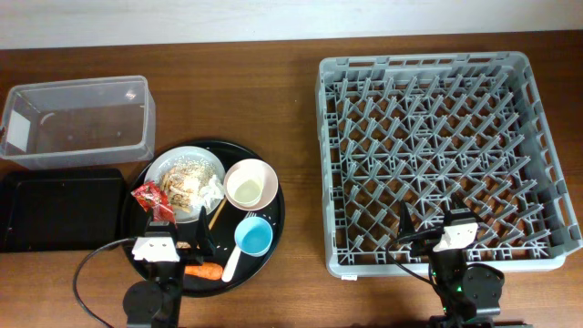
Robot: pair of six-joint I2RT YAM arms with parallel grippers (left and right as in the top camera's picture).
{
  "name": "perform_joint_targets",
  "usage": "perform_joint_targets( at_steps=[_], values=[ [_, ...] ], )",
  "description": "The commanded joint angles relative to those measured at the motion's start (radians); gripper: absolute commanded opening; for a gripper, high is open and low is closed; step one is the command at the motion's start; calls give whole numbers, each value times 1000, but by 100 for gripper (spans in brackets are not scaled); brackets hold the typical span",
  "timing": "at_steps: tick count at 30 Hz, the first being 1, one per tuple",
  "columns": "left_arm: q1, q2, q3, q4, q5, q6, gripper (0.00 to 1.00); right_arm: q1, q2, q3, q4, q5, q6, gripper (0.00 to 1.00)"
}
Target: Sort waste into correct bins and load items into the dishwasher rack
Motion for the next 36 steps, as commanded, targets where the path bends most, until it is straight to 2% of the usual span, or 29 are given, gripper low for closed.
perform_joint_targets(
  at_steps=[1, 6, 8, 10, 13, 18, 22, 24, 26, 28, 29, 32, 36],
  values=[
    [6, -5, -5, -2, 14, 23, 99, 5, -5, -5, -5, 5, 1, 99],
    [6, -5, -5, -2, 13, 23, 99, 5, -4, -5, -4, 5, 9, 99],
    [6, -5, 2, -14, 16, 22, 99, 5, -4, 5, -11, -4, 106, 99],
    [6, 0, 48, -84, 16, 0, 99, 5, -2, 44, -54, -47, 121, 99],
    [6, 72, 196, -260, 23, 0, 99, 5, 37, 198, -219, -43, 121, 99],
    [6, 378, 505, -497, 23, 0, 99, 5, 308, 500, -494, -45, 121, 99],
    [6, 689, 789, -730, 23, 0, 99, 5, 600, 780, -734, -48, 121, 99],
    [6, 834, 938, -876, 23, 0, 99, 5, 717, 894, -822, -55, 121, 99],
    [6, 967, 1049, -956, 23, 0, 99, 5, 804, 961, -869, -50, 109, 98],
    [6, 1019, 1049, -955, -9, -1, 99, 5, 827, 961, -869, -44, 109, 99],
    [21, 1056, 1049, -958, -32, -50, 99, 5, 836, 961, -869, -43, 109, 99],
    [139, 1171, 1049, -964, -23, -195, 99, 5, 846, 961, -870, -44, 109, 99],
    [297, 1344, 1049, -957, 2, -271, 99, 5, 846, 961, -872, -44, 109, 99]
  ],
)
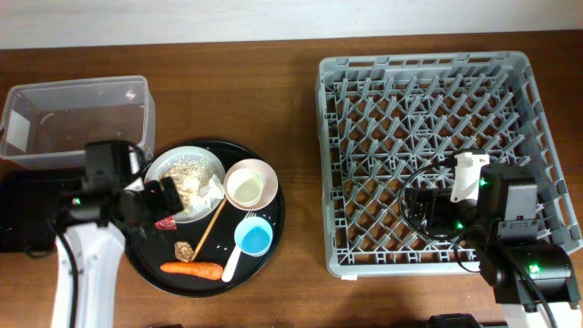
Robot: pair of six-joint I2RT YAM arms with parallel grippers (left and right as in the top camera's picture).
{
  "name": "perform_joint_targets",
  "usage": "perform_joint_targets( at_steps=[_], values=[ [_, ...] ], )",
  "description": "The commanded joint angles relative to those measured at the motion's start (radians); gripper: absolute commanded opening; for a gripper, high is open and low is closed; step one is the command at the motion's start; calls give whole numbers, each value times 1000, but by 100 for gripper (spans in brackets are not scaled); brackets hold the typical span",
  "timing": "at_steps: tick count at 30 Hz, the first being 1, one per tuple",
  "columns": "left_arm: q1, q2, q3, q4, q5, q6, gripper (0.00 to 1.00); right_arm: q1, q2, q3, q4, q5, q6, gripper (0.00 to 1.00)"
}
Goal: Sort waste into correct bins and load items into the dishwasher rack
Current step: 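Grasp the red snack wrapper with the left gripper and drop it in the clear bin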
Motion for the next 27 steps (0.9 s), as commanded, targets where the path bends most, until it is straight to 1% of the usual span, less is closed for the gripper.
perform_joint_targets(
  at_steps=[1, 2, 6, 7, 8, 9, 10, 11, 13, 14, 15, 16, 17, 18, 21, 23, 24, 25, 27],
  values=[
    [95, 126, 16, 12, 26, -95, 99, 5, 0, 23, -1, 2, 1, 99],
    [114, 189, 16, 34, 54, -95, 99, 5, 1, 23, -1, 2, 2, 99],
    [118, 399, 16, 68, 77, -97, 98, 5, 1, 23, -1, 2, 2, 99],
    [118, 429, 16, 76, 85, -97, 92, 5, 1, 23, -1, 2, 2, 99],
    [118, 452, 16, 87, 102, -97, 82, 5, 1, 23, -1, 2, 2, 99],
    [118, 470, 16, 93, 134, -97, 67, 5, 1, 23, -1, 2, 2, 99],
    [118, 473, 16, 101, 154, -97, 60, 5, 1, 23, -1, 2, 2, 99],
    [118, 472, 18, 105, 154, -97, 57, 5, 1, 23, -1, 2, 2, 99],
    [118, 462, 37, 100, 153, -96, 46, 5, 1, 23, -1, 2, 2, 99],
    [118, 452, 51, 93, 150, -96, 36, 5, 1, 23, -1, 2, 2, 99],
    [118, 439, 68, 87, 150, -95, 24, 5, 1, 23, -1, 2, 2, 99],
    [118, 421, 95, 80, 150, -92, 6, 5, 1, 23, -1, 2, 2, 99],
    [118, 403, 115, 79, 150, -92, 6, 5, 1, 23, -1, 2, 2, 99],
    [118, 388, 125, 79, 150, -92, 0, 5, 1, 23, -1, 2, 2, 99],
    [118, 333, 169, 45, 150, -92, 1, 5, 1, 23, 0, 3, 2, 99],
    [118, 282, 258, 26, 149, -72, 1, 5, 5, 23, 0, 3, 1, 98],
    [118, 264, 296, 43, 130, -67, 1, 5, 9, 23, 0, 3, 2, 99],
    [118, 250, 342, 105, 71, -67, 1, 5, 11, 23, 0, 3, 2, 99],
    [118, 251, 354, 270, -47, -67, 0, 5, 24, 23, -1, 2, 2, 99]
  ],
)
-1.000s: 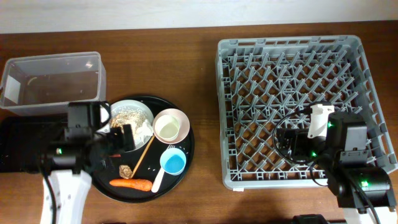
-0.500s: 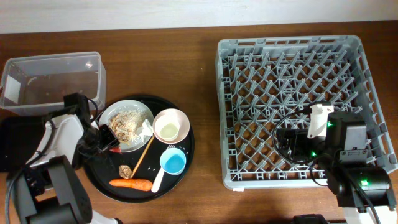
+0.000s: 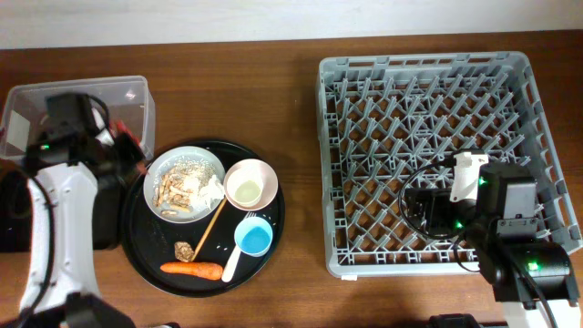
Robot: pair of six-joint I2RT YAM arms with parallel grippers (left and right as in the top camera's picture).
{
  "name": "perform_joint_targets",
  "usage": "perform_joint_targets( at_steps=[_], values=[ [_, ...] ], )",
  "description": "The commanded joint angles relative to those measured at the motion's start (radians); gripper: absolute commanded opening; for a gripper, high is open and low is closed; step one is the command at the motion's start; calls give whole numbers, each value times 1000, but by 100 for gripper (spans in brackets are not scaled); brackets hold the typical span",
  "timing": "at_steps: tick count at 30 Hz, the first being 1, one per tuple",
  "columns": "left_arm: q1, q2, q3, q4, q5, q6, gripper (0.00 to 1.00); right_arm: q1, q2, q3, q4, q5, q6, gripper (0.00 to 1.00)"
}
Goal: Sort waste into correct bins and load items into the dishwasher rack
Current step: 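Grasp the red snack wrapper with the left gripper and drop it in the clear bin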
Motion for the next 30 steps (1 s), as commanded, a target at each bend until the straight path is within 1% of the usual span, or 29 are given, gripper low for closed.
perform_joint_targets(
  at_steps=[1, 3, 4, 5, 6, 8, 9, 10, 11, 13, 14, 15, 17, 18, 19, 20, 22, 25, 27, 28, 30],
  values=[
    [3, -14, 46, 199, -183, 17, 1, 5, 21, 23, -1, 2, 2, 99],
    [3, 42, 46, 289, -225, 17, 2, 5, 33, 23, -2, 2, 2, 99],
    [4, 63, 46, 300, -230, 17, 9, 5, 33, 23, -2, 2, 2, 99],
    [4, 101, 46, 313, -232, 18, 22, 5, 33, 23, -2, 2, 2, 99],
    [4, 133, 46, 316, -246, 18, 27, 5, 33, 23, -2, 2, 2, 98],
    [3, 176, 46, 317, -251, 18, 32, 5, 33, 23, -6, 2, 2, 99],
    [3, 181, 46, 319, -248, 18, 45, 5, 33, 23, -9, 2, 2, 99],
    [3, 175, 51, 317, -247, 18, 47, 5, 33, 23, -9, 2, 2, 99],
    [3, 162, 58, 306, -232, 18, 47, 5, 33, 23, -9, 2, 2, 99],
    [3, 94, 80, 208, -59, 18, 47, 5, 33, 23, -9, 2, 2, 99],
    [0, 53, 80, 130, 37, 18, 47, 5, 33, 23, -9, 2, 2, 99],
    [-9, 30, 80, 63, 93, 18, 47, 5, 33, 23, -9, 2, 2, 99],
    [-59, 17, 79, -126, 101, 18, 52, 5, 33, 23, -9, 2, 2, 99],
    [-86, 22, 68, -181, 101, 26, 53, 5, 33, 23, -10, 2, 2, 99],
    [-111, 24, 46, -201, 101, 51, 54, 5, 33, 23, -9, 2, 2, 99],
    [-154, 26, -6, -198, 92, 71, 57, 5, 33, 23, -9, 2, 2, 99],
    [-188, 30, -69, -174, 68, 72, 58, 5, 33, 23, -10, 2, 2, 99],
    [-239, 65, -195, -109, 56, 71, 58, 5, 33, 23, -10, 2, 2, 99],
    [-254, 91, -266, -32, 56, 72, 57, 5, 33, 23, -10, 2, 2, 99],
    [-255, 101, -281, -6, 56, 72, 57, 5, 33, 23, -10, 2, 2, 99],
    [-255, 118, -289, 15, 56, 72, 49, 5, 33, 23, -10, 2, 2, 99]
  ],
)
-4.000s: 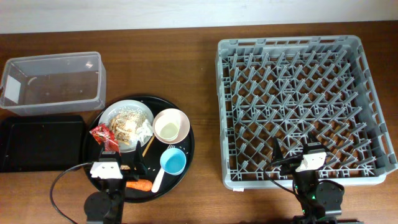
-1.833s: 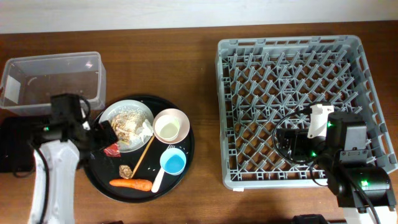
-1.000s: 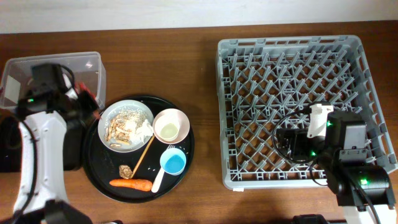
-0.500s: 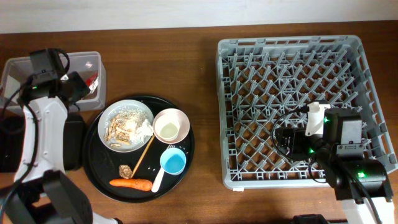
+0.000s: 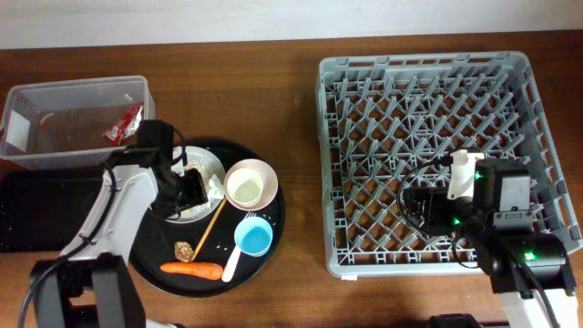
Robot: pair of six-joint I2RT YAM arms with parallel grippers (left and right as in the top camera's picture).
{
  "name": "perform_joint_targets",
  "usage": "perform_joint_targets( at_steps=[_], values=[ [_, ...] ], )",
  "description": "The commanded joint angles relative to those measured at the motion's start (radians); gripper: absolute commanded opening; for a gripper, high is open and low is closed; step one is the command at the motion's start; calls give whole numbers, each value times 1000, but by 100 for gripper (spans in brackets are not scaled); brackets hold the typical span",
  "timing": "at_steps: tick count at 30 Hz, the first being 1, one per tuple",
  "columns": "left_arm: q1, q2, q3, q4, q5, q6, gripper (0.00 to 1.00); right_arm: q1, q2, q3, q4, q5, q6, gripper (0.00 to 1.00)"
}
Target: Sort waste into correct bins and load items into the dishwasher rack
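A red wrapper (image 5: 123, 125) lies inside the clear bin (image 5: 55, 100), at its right end. My left gripper (image 5: 189, 186) hangs over the white plate of food scraps (image 5: 211, 166) on the round black tray (image 5: 270, 244), apparently open and holding nothing. The tray also carries a beige bowl (image 5: 250, 184), a blue cup (image 5: 253, 236), a white spoon (image 5: 231, 265), a carrot (image 5: 192, 270), a wooden stick (image 5: 212, 222) and a brown scrap (image 5: 183, 248). My right gripper (image 5: 414, 206) hovers low over the grey dishwasher rack (image 5: 428, 64); its jaws are too dark to read.
A black bin (image 5: 46, 214) sits in front of the clear bin, left of the tray, with my left arm (image 5: 114, 219) stretched over its right edge. The rack fills the right half of the table. Bare wood lies between tray and rack.
The red wrapper, which was at my left gripper over the clear bin's right edge, now lies in that bin. The left gripper has moved back over the plate. The right arm has barely moved.
Both arms were at the table's front edge, with the red wrapper on the tray left of the plate. Then my left gripper was at the wrapper and the right arm over the rack. Then the wrapper was at the clear bin; now it lies inside.
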Motion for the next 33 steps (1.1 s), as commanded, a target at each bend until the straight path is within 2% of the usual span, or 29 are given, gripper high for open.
perform_joint_targets(
  at_steps=[1, 6, 10, 12, 16, 18, 23, 25, 30, 33],
  values=[
    [-3, 50, -14, 19, -6, 13, 46, 5, -1, 19, 2, 2, 2, 99],
    [-62, 79, -14, 45, -15, 48, 46, 5, -1, 19, 2, 2, 2, 99],
    [-113, 79, -14, 77, -98, 51, 47, 5, -1, 19, 2, 2, 2, 99],
    [-119, 79, -14, 100, -196, 51, 47, 5, -1, 19, 2, 2, 2, 99],
    [-119, 98, -14, 116, -201, 50, 45, 5, -1, 19, 2, 2, 2, 99],
    [-119, 106, -14, 126, -198, 51, 34, 5, -1, 19, 2, 2, 2, 99],
    [-119, 106, -14, 174, -160, 51, 17, 5, -1, 19, 2, 2, 2, 99],
    [-119, 106, -14, 174, -160, 51, 4, 5, -1, 19, 2, 2, 2, 99],
    [-118, 106, -3, 174, -161, 51, 0, 5, -1, 19, 2, 2, 2, 99],
    [-118, 68, 85, 89, -164, 51, 0, 5, -1, 19, 2, 2, 2, 99]
  ],
)
